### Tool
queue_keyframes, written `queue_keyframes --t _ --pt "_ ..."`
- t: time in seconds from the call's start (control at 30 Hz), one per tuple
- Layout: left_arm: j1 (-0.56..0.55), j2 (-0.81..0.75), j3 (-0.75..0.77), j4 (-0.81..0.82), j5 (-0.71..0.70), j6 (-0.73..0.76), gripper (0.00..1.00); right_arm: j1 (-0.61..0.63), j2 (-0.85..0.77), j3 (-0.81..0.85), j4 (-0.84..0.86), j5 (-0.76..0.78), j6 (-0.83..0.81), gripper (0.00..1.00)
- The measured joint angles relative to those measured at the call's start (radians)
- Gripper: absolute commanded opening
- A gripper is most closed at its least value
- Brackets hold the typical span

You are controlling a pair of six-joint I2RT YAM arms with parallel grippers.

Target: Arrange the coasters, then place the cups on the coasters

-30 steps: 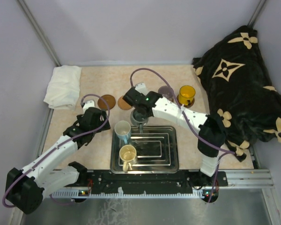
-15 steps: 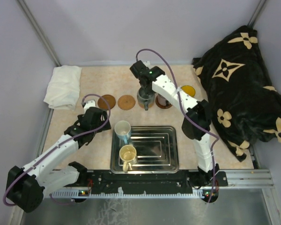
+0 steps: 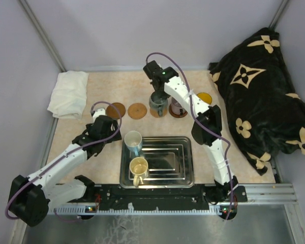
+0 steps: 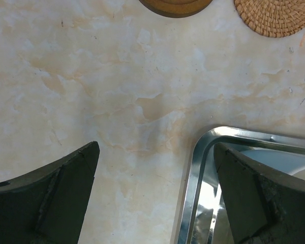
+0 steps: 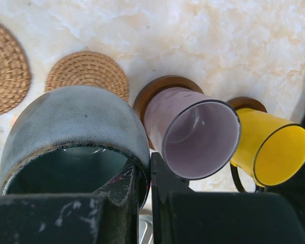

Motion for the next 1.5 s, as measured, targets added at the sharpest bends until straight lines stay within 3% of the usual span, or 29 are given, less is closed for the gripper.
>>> queue_keyframes --t 0.67,1.5 --pt "0.0 0.026 0.0 0.013 0.005 0.0 1.0 -0.032 0.003 -0.105 0.153 0.007 -0.039 0.0" --pt "0.0 0.045 0.0 0.016 0.011 0.001 1.0 -0.032 0.082 -0.105 0.175 0.008 -0.037 0.0"
